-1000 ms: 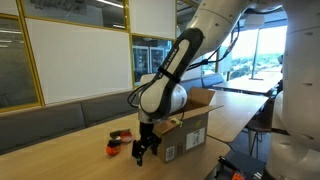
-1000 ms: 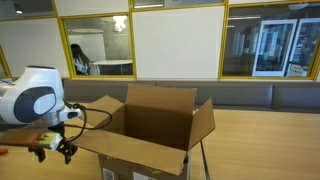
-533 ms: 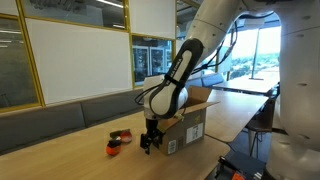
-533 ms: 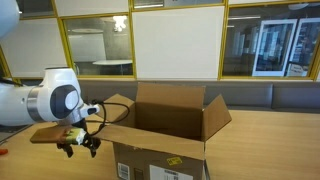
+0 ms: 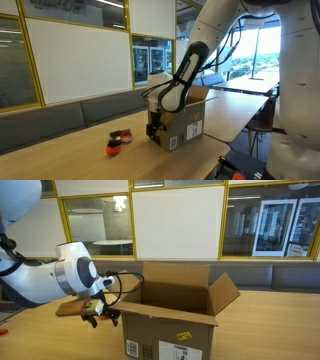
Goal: Put the objects on the left inside the box
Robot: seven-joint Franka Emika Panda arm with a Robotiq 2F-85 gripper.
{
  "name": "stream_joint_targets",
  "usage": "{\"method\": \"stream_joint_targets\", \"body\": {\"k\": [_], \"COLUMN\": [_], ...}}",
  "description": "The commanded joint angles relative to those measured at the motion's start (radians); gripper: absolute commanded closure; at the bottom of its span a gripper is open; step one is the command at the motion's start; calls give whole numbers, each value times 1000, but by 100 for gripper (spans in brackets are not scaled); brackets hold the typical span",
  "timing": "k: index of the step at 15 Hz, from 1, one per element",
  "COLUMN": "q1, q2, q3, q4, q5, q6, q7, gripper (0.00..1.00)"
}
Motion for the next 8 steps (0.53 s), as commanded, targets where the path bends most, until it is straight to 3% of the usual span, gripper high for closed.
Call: {"method": "stream_joint_targets", "body": {"k": [1,8], "q1": [-35,-90], "q2": [17,46], "q3": [-50,-109], "q4": [41,88], "q5": [-112,-142], "q6": [7,5], "q7": [67,84], "gripper": [0,0]}}
